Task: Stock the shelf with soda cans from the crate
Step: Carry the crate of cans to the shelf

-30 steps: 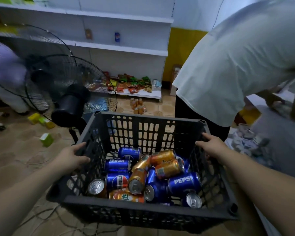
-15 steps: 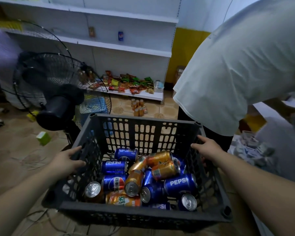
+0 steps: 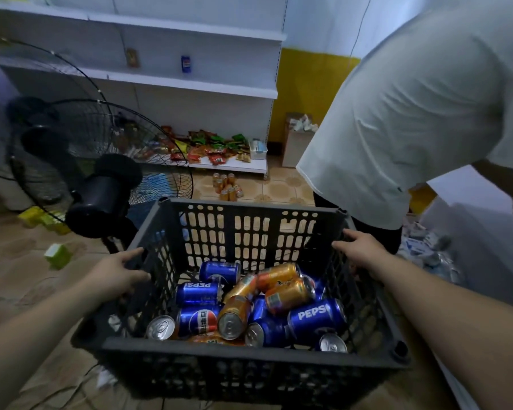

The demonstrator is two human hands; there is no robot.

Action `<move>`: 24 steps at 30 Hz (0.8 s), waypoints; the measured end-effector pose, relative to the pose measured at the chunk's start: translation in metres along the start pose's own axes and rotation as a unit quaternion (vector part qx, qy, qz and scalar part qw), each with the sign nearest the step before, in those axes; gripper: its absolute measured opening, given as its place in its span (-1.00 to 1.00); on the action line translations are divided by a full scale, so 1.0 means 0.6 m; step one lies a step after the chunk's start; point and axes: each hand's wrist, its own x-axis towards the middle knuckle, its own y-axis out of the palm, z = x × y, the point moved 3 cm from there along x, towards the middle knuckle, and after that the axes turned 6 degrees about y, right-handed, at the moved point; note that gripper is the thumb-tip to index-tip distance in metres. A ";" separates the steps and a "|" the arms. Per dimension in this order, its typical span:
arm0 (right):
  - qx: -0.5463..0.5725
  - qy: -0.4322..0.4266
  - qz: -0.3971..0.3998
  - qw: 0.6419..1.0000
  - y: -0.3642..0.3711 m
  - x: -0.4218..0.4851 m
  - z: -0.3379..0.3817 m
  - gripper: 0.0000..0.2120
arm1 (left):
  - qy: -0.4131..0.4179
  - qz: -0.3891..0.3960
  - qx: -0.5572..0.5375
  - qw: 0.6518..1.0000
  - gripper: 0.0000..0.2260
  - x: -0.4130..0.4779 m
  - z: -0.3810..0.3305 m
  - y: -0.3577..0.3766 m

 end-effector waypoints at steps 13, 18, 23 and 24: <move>0.010 -0.004 0.052 0.999 -0.016 0.084 0.025 -0.37 | -0.001 -0.006 0.011 1.000 -0.38 0.034 -0.050 0.050; 0.029 -0.013 0.077 0.997 -0.015 0.144 0.008 -0.39 | -0.017 -0.027 0.014 0.999 -0.39 0.054 -0.073 0.090; 0.025 -0.016 0.098 0.995 -0.013 0.192 0.001 -0.39 | -0.050 -0.032 0.012 0.998 -0.40 0.070 -0.078 0.126; 0.019 -0.015 0.099 0.995 -0.014 0.199 0.000 -0.38 | -0.055 -0.034 0.015 0.998 -0.39 0.074 -0.080 0.131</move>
